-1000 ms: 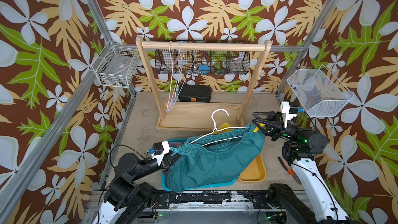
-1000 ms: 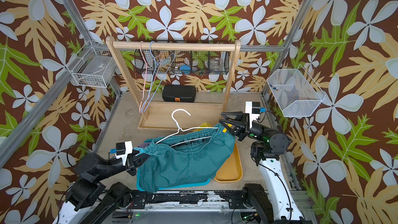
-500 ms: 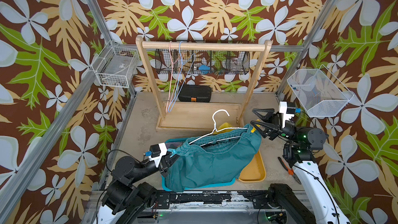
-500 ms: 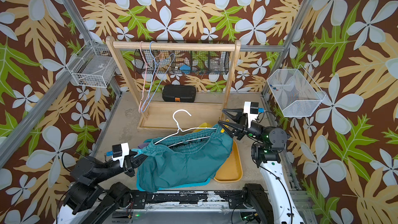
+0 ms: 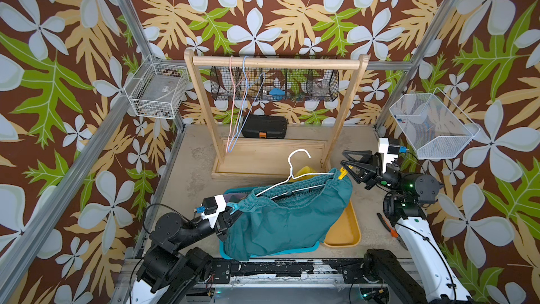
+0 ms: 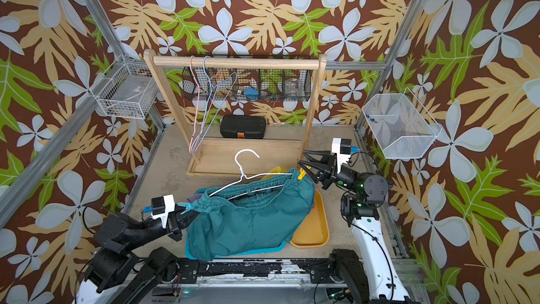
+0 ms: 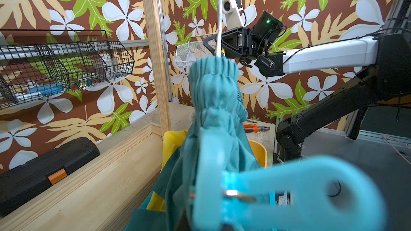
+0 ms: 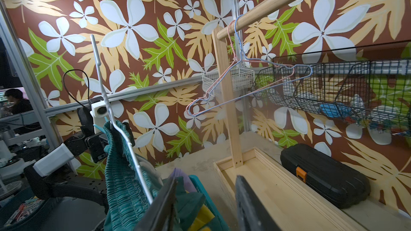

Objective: Remove the clothespins securing shorts to the hanger
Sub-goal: Remove the clothespin from the hanger.

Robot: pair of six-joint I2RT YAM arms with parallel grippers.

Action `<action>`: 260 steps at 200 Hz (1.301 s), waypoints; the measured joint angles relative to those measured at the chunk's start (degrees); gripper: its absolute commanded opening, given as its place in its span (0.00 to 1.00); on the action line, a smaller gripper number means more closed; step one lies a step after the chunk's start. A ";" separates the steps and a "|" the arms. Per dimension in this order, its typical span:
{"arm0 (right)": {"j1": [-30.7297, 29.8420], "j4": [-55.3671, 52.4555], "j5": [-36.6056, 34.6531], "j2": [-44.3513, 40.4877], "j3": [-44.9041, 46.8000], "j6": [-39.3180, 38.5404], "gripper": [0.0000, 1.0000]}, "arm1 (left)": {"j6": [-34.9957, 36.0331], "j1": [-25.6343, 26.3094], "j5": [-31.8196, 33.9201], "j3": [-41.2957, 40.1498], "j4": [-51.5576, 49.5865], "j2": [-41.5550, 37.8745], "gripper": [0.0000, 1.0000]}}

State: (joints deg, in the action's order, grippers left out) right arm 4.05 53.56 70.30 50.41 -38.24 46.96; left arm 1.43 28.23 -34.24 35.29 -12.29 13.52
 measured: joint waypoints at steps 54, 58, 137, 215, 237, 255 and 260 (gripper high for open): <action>0.00 22.21 1.92 5.07 3.02 17.25 0.00 | 0.20 0.00 0.72 0.50 -0.09 0.50 0.00; 0.00 24.22 1.99 5.62 3.10 18.78 0.00 | 0.20 0.00 0.76 0.55 -0.09 0.57 0.00; 0.02 37.75 2.78 11.47 2.86 34.51 0.00 | 0.13 0.00 0.72 1.09 -0.07 1.46 0.00; 0.02 9.92 1.14 1.79 -5.01 9.68 0.00 | 0.24 0.00 -0.74 0.74 0.46 2.56 0.00; 0.02 -5.09 -1.57 -1.42 -7.89 -1.81 0.00 | 0.37 0.00 -0.76 0.74 0.17 2.62 0.00; 0.11 -13.05 -3.78 -2.89 -9.40 -8.09 0.00 | 0.57 0.00 -0.96 0.66 0.04 2.45 0.00; 0.17 -14.60 -4.39 -3.06 -9.64 -9.16 0.00 | 0.57 0.00 -1.01 0.61 -0.07 2.38 0.00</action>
State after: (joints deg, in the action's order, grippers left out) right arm 4.23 38.96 65.91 47.35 -47.88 37.80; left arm 2.00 28.23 -35.24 35.90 -12.36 15.90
